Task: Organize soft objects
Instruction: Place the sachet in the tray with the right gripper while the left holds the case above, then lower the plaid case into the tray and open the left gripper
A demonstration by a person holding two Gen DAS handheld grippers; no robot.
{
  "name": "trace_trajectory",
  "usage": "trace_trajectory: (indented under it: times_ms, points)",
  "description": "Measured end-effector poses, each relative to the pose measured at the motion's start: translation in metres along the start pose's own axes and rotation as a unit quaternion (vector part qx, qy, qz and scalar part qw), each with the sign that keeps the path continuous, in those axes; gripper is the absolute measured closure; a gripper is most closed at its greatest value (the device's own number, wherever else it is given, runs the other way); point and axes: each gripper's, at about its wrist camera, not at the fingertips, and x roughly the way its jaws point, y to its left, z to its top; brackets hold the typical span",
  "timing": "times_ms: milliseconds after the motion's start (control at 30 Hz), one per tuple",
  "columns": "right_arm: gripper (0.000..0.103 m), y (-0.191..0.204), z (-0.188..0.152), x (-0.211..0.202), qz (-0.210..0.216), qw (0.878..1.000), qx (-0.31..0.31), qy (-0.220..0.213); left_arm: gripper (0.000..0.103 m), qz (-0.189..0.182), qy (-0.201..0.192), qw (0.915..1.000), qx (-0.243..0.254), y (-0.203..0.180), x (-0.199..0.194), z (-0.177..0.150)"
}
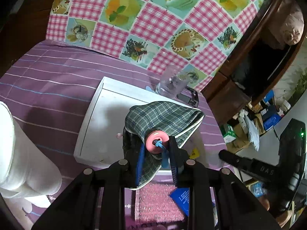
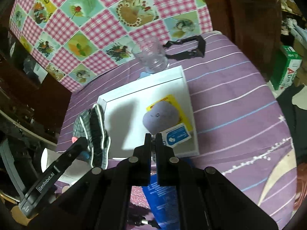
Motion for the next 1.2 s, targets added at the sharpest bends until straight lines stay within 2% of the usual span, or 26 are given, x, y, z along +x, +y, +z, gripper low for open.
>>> trace_trajectory:
  times_ms: [133,267,367,567,667,767,867,900,1067,1133,1200]
  points:
    - [0.098,-0.001,-0.002,0.011,-0.004,1.000,0.002,0.002,0.080,-0.004,-0.029,0.9995,-0.015,0.008,0.000,0.002]
    - [0.098,-0.004,-0.001,0.018,-0.011,1.000,0.008,0.003,0.080,0.030,-0.059,0.9975,-0.026,0.015,-0.001,0.003]
    - [0.098,-0.006,-0.002,0.020,-0.022,1.000,0.010,-0.013,0.080,0.054,-0.066,0.9959,-0.032,0.020,0.005,0.003]
    - [0.098,-0.007,-0.003,0.034,-0.002,1.000,0.013,-0.024,0.080,0.041,-0.039,0.9977,-0.039,0.032,0.030,0.000]
    - [0.098,-0.003,-0.006,0.044,-0.021,1.000,0.002,-0.009,0.080,0.052,-0.024,0.9980,-0.026,0.028,0.036,0.000]
    - [0.098,0.003,-0.010,0.054,-0.052,0.998,-0.014,0.010,0.079,0.041,0.006,0.9990,-0.015,0.026,0.047,0.002]
    - [0.098,0.005,-0.013,0.060,-0.059,0.998,-0.022,0.020,0.079,0.063,0.029,0.9976,0.001,0.025,0.058,0.001]
    - [0.098,0.005,-0.013,0.060,-0.061,0.998,-0.021,0.019,0.079,0.069,0.034,0.9970,-0.011,0.028,0.061,0.000]
    - [0.098,0.004,-0.015,0.061,-0.054,0.998,-0.018,0.018,0.079,0.067,0.028,0.9967,-0.036,0.036,0.060,0.002]
    - [0.098,0.005,-0.015,0.063,-0.053,0.998,-0.018,0.021,0.077,0.082,0.042,0.9952,-0.033,0.036,0.064,0.000]
    - [0.098,0.007,-0.016,0.064,-0.051,0.998,-0.022,0.029,0.075,0.081,0.049,0.9951,-0.028,0.034,0.065,-0.001]
